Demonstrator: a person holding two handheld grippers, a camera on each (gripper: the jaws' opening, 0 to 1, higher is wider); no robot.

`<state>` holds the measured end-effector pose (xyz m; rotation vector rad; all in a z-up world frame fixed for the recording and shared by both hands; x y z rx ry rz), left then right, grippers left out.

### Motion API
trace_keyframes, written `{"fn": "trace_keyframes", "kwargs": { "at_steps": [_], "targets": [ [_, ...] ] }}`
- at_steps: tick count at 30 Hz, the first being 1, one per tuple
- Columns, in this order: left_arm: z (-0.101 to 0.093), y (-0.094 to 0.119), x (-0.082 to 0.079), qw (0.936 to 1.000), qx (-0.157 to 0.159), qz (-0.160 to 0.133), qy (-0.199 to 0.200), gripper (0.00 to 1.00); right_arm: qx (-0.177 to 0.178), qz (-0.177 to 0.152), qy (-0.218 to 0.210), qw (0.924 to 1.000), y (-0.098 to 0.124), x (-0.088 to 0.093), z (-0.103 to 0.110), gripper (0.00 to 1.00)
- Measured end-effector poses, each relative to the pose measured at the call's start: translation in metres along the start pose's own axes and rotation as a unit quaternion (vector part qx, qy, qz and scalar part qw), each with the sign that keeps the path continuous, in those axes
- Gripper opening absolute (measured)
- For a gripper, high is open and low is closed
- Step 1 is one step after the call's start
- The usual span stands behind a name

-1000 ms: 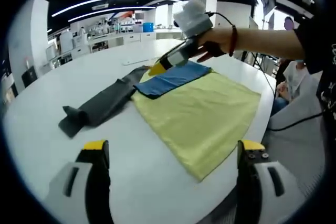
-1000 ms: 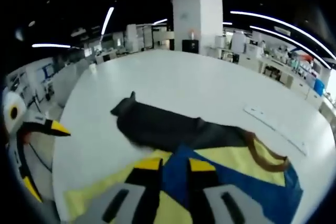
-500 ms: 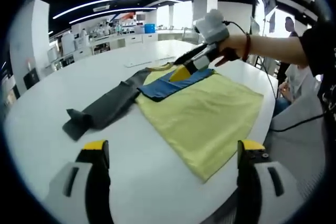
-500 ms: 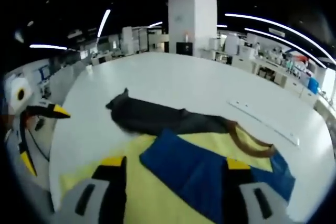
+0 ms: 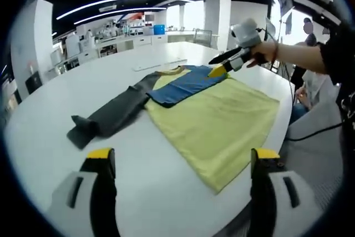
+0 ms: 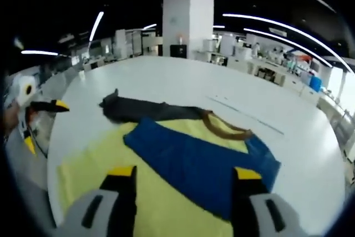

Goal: Fold the garment on the visible template until the final outline fits inside the template.

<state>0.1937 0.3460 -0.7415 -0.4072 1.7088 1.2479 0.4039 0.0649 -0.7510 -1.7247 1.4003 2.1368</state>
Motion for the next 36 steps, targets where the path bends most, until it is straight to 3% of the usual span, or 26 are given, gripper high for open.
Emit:
{"fn": "trace_keyframes", "kwargs": {
  "at_steps": [14,21,25,28,36],
  "targets": [
    [-0.004,-0.003,-0.004,1.0000,0.004,0.002,0.001,0.99,0.032,0.038,-0.027,0.9984,0.025,0.039,-0.038,0.60],
    [-0.006,-0.004,-0.004,0.9999,0.011,0.005,-0.001,0.99,0.046,0.064,-0.023,0.9966,0.029,0.056,-0.049,0.36],
    [-0.007,-0.003,-0.004,0.9998,0.014,0.009,-0.006,0.99,0.051,0.079,-0.031,0.9951,0.030,0.063,-0.055,0.33],
    [-0.007,-0.003,-0.005,0.9998,0.016,0.007,-0.004,0.99,0.063,0.089,-0.027,0.9937,0.027,0.069,-0.063,0.24],
    [-0.007,-0.002,-0.003,0.9998,0.013,0.013,-0.002,0.99,0.079,0.090,0.006,0.9928,0.025,0.065,-0.070,0.10]
  ]
}}
Point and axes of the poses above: the point that each gripper's makers call its tool centre point, and the gripper's own axes: y roughly backward along the fingers, z roughly to its left, x roughly out of its underside, the point moved 6 cm from there along y, roughly backward along the fingers
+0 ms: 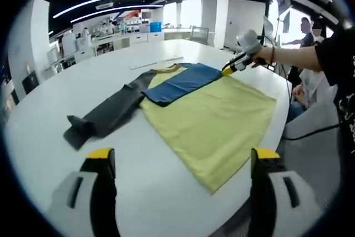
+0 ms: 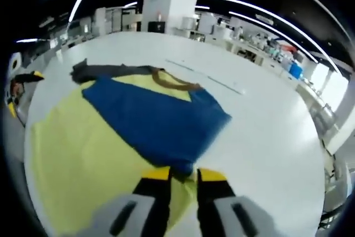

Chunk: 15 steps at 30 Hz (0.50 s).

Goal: Fold the garment on the visible template until the final outline fits inside the template.

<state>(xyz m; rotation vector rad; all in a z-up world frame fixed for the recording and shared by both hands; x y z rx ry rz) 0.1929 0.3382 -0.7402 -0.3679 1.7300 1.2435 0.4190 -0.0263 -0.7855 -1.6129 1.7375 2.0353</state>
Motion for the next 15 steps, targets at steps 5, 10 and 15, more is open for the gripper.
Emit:
{"fn": "trace_keyframes", "kwargs": {
  "at_steps": [5,10,15],
  "targets": [
    [0.0015,0.0005,0.0022,1.0000,-0.001,0.003,0.005,0.99,0.000,0.013,0.024,0.9996,-0.0035,0.0026,-0.0021,0.05],
    [0.0008,0.0005,0.0035,0.9999,-0.001,0.005,0.009,0.99,0.006,0.015,0.036,0.9992,-0.0022,0.0043,-0.0041,0.00],
    [0.0014,-0.0005,0.0048,0.9999,-0.002,0.008,0.011,0.99,0.004,0.022,0.036,0.9991,-0.0049,0.0090,-0.0043,0.00]
  ]
}}
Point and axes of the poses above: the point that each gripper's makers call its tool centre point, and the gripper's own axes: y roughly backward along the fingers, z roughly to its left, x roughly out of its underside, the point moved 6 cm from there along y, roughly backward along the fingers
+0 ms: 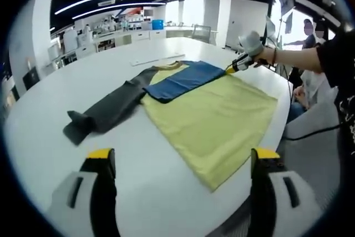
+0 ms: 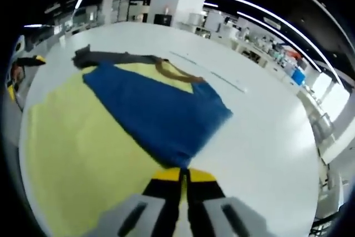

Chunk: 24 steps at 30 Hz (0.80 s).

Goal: Fold the garment on the visible template until the final outline fits inside the template.

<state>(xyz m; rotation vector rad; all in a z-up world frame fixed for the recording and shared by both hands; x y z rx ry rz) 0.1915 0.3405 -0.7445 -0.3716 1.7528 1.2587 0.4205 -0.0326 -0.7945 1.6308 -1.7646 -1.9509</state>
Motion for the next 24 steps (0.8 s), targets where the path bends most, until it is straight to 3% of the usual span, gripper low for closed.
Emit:
{"fn": "trace_keyframes", "kwargs": {
  "at_steps": [14,24],
  "targets": [
    [0.001,0.002,0.003,1.0000,0.000,0.008,0.002,0.99,0.005,-0.004,-0.074,0.9972,0.005,0.007,0.001,0.00],
    [0.003,0.002,0.003,1.0000,-0.002,0.008,0.003,0.99,0.018,0.004,-0.068,0.9975,0.003,0.011,-0.003,0.00]
  ]
}}
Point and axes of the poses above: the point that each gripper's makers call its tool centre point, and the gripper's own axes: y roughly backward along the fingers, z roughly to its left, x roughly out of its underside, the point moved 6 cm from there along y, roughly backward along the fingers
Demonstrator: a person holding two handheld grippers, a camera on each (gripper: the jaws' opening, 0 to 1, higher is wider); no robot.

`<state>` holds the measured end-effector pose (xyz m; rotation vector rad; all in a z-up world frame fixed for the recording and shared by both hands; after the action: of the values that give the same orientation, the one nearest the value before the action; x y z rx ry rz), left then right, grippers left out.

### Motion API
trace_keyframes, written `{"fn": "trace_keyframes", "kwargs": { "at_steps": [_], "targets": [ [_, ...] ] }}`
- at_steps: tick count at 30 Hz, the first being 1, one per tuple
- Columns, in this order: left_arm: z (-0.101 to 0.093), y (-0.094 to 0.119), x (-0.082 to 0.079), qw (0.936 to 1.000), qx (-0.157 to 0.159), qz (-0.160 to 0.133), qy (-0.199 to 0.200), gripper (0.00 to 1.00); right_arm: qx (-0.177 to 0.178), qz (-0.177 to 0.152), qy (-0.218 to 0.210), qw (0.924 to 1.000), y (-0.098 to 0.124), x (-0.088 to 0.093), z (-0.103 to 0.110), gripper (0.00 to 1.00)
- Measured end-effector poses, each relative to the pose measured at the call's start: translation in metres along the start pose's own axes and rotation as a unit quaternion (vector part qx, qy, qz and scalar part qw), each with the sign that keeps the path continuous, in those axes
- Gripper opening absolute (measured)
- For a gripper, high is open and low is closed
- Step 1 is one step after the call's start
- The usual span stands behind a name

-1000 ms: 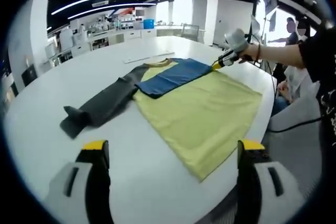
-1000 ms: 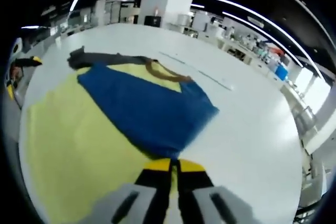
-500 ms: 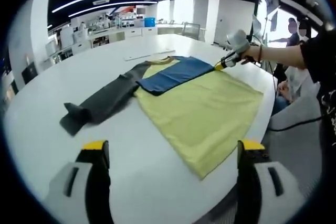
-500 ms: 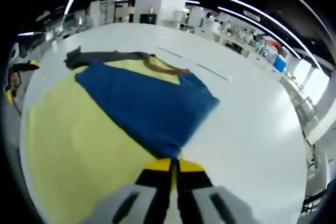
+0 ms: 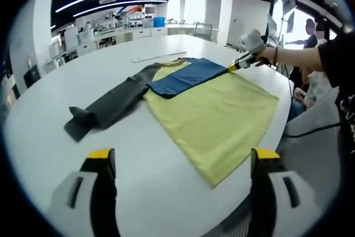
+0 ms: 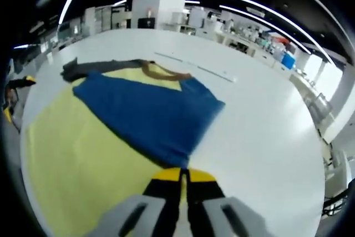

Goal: Fold the garment on the visible template until the final outline fits inside the template.

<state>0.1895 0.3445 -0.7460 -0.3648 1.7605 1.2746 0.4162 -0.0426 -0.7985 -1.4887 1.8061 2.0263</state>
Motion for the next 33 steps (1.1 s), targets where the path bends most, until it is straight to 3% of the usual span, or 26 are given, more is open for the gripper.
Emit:
{"fn": "trace_keyframes", "kwargs": {
  "at_steps": [7,10,14,19,23,30,33],
  "targets": [
    [0.002,0.001,0.001,1.0000,-0.004,0.001,0.000,0.99,-0.008,-0.001,0.005,1.0000,0.000,-0.002,-0.002,0.00],
    [0.004,0.002,0.000,1.0000,-0.007,-0.005,0.004,0.99,-0.013,-0.025,-0.044,0.9986,0.006,-0.007,-0.001,0.05],
    [0.004,0.002,-0.005,0.9998,-0.008,-0.018,0.010,0.99,-0.023,-0.044,-0.072,0.9962,0.013,-0.009,-0.002,0.34],
    [0.006,0.003,-0.009,0.9997,-0.014,-0.020,0.008,0.99,-0.034,-0.068,-0.090,0.9931,0.026,-0.012,0.002,0.53],
    [0.011,0.005,-0.011,0.9995,-0.020,-0.021,0.009,0.99,-0.054,-0.081,-0.109,0.9893,0.033,-0.015,0.007,0.75],
    [0.031,0.011,-0.011,0.9987,-0.045,-0.018,0.017,0.99,-0.067,-0.098,-0.122,0.9854,0.059,-0.014,0.017,0.99],
    [0.042,0.014,-0.009,0.9977,-0.055,-0.019,0.033,0.99,-0.070,-0.095,-0.128,0.9848,0.069,-0.011,0.020,1.00]
  ]
}}
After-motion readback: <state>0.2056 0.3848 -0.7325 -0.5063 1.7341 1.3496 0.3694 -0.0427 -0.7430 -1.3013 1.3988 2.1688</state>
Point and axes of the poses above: the point that each gripper's makers call its tool centre point, and the gripper's own axes: y roughly backward along the fingers, z roughly to its left, x roughly out of its underside, the point moved 6 cm from there along y, roughly backward along the fingers
